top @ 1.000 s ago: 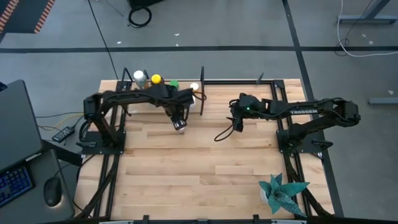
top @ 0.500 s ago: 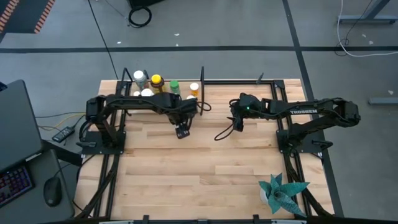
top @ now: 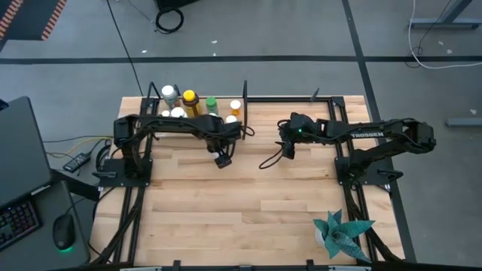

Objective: Pick and place medicine bottles onto shelf by color
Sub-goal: Put the pink medicine bottle on the shelf

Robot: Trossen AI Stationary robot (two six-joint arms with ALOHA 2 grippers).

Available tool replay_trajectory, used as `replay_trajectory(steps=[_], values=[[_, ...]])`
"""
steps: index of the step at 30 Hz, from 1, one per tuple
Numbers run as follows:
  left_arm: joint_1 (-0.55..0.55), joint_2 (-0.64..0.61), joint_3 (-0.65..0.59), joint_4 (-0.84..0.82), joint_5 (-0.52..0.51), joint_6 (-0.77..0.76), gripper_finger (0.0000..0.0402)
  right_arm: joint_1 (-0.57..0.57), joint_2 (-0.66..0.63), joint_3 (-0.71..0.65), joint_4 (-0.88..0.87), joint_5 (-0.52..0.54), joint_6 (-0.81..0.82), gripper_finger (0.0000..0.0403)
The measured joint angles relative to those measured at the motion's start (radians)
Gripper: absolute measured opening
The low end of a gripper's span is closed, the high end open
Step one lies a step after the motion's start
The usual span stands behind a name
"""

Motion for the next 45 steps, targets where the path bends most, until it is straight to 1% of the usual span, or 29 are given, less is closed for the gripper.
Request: replay_trajectory(steps=[5,9,12,19,20,27,31,35,39,45], values=[[-0.001,0.033,0.001,0.025,0.004,-0.005,0.0318,0.0,0.0,0.0,0.001,0.0,0.0,0.0277],[0.0,0.053,0.0,0.009,0.008,-0.007,0.0293,-0.001,0.0,0.0,0.003,0.0,0.0,0.0277],[0.0,0.054,0.0,0.0,0.009,-0.008,0.0264,-0.002,0.0,0.0,0.007,0.0,0.0,0.0277],[0.0,0.057,0.0,-0.005,0.01,-0.006,0.0176,-0.002,0.0,0.0,0.008,0.0,0.0,0.0277],[0.0,0.057,0.0,-0.005,0.01,-0.006,0.017,-0.002,0.0,0.0,0.008,0.0,0.0,0.0277],[0.0,0.057,0.0,-0.008,0.008,-0.004,0.017,-0.002,0.0,0.0,0.008,0.0,0.0,0.0277],[0.0,0.057,0.001,-0.048,0.007,0.0,0.0175,-0.002,0.0,0.0,0.008,0.0,0.0,0.0277],[0.0,0.057,0.001,-0.103,-0.031,0.001,0.0175,-0.002,0.0,0.0,0.008,0.0,0.0,0.0277],[0.002,0.052,0.001,-0.119,-0.053,0.001,0.0171,-0.002,0.0,0.0,0.008,0.0,0.0,0.0277],[0.004,-0.003,0.0,-0.147,-0.052,0.025,0.0174,-0.002,0.0,0.0,0.007,0.0,0.0,0.0277]])
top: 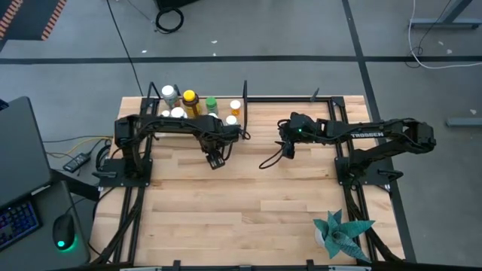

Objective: Pick and place medicine bottles onto shelf by color
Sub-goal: Put the pink medicine bottle on the shelf

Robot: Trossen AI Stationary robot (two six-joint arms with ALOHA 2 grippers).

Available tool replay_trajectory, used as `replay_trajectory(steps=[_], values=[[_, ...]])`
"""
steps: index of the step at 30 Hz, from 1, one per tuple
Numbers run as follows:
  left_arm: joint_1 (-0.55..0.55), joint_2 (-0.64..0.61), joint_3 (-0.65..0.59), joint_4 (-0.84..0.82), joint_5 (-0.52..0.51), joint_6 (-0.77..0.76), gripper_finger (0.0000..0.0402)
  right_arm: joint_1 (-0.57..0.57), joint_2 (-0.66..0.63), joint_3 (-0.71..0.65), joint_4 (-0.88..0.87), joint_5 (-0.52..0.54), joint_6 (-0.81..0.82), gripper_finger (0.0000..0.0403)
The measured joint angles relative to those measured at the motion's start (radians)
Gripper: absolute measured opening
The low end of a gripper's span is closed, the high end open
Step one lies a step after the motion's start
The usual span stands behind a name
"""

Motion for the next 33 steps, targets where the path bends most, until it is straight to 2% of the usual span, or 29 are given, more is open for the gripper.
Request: replay_trajectory(steps=[11,27,33], values=[[0.079,-0.163,0.0,-0.042,0.051,0.029,0.0176,0.0,0.0,0.0,-0.001,-0.019,0.015,0.0277],[0.211,-0.171,0.0,-0.092,0.052,0.17,0.0183,0.0,0.0,0.0,-0.02,-0.024,0.018,0.0277],[0.269,-0.171,0.0,-0.095,0.052,0.2,0.0174,0.0,0.0,0.0,-0.027,-0.024,0.019,0.0277]])
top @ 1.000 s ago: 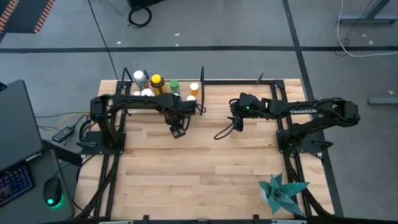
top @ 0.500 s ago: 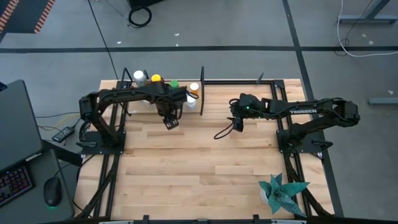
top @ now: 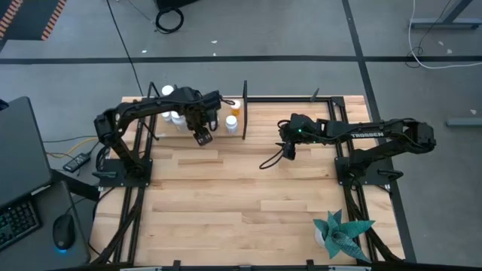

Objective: Pick and place medicine bottles onto shelf by color
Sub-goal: Put the pink medicine bottle on the shelf

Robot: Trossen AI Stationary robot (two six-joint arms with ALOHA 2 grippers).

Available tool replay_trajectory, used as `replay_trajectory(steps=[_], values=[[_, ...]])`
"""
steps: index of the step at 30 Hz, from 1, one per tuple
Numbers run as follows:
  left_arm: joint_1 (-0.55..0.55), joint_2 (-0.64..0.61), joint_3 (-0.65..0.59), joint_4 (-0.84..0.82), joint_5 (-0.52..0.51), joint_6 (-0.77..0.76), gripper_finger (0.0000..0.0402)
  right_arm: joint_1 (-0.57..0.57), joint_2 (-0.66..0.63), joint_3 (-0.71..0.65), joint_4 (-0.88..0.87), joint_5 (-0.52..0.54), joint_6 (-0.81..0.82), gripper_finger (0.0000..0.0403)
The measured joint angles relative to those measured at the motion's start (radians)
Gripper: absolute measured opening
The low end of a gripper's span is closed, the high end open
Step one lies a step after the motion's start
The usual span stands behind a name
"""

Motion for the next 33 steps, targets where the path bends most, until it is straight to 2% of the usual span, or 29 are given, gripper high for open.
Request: replay_trajectory(steps=[5,10,14,19,27,33], values=[[0.035,-0.001,-0.006,0.024,0.001,0.058,0.0183,0.0,0.0,0.0,-0.004,0.0,0.015,0.0277],[0.085,-0.002,-0.07,0.061,-0.001,0.096,0.018,0.0,0.0,0.0,-0.005,0.0,0.015,0.0277],[0.121,-0.009,-0.124,0.103,-0.052,0.117,0.0176,0.0,0.0,0.0,0.002,0.0,0.015,0.0277],[0.132,-0.006,-0.117,0.123,-0.062,0.122,0.0188,0.0,0.0,0.0,0.005,0.0,0.015,0.0277],[0.131,-0.002,-0.098,0.154,-0.044,0.144,0.018,0.0,0.0,0.0,0.027,0.0,0.013,0.0277],[0.128,-0.002,-0.098,0.153,-0.045,0.143,0.0196,0.0,0.0,0.0,0.027,0.0,0.011,0.0277]])
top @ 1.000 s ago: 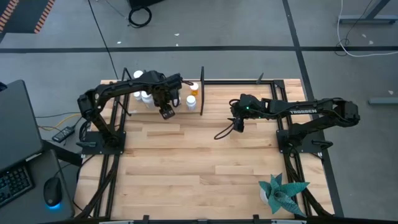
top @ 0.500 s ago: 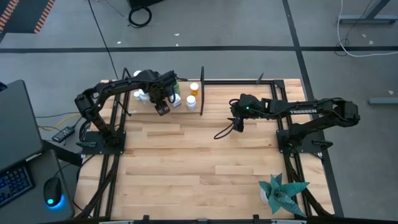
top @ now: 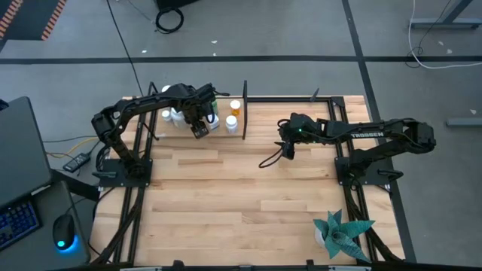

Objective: Pick and place medicine bottles onto shelf by color
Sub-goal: Put the pink medicine bottle on the shelf, then return to Home Position

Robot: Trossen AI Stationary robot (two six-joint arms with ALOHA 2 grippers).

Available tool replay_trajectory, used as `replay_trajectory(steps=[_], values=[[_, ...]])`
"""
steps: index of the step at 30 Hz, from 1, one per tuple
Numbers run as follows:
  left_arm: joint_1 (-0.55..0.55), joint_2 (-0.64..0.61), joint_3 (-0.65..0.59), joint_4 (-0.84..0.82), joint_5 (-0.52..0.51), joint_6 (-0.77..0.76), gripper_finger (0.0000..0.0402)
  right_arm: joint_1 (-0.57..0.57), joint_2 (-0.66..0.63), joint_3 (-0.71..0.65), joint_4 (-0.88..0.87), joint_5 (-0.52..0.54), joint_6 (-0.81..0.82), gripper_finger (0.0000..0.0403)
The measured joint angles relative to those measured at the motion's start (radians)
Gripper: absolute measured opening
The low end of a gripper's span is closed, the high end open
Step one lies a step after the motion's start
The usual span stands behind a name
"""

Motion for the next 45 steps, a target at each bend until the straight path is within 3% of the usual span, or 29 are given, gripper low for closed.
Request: replay_trajectory(steps=[12,17,29,34,45], values=[[-0.009,0.0,0.0,-0.035,-0.003,-0.022,0.019,0.0,0.0,0.0,0.0,0.0,-0.005,0.0277],[-0.01,0.002,0.006,-0.053,-0.003,-0.038,0.0206,0.0,0.0,0.0,0.0,0.0,-0.005,0.0277],[-0.017,0.004,0.096,-0.092,-0.024,-0.053,0.0226,0.0,0.0,0.0,-0.006,0.0,-0.004,0.0277],[-0.017,0.004,0.131,-0.139,-0.088,-0.053,0.0227,0.0,0.0,0.0,-0.006,0.0,-0.005,0.0277],[-0.057,0.0,0.317,-0.25,-0.113,-0.083,0.0207,0.0,0.0,0.0,-0.007,0.0,-0.003,0.0277]])
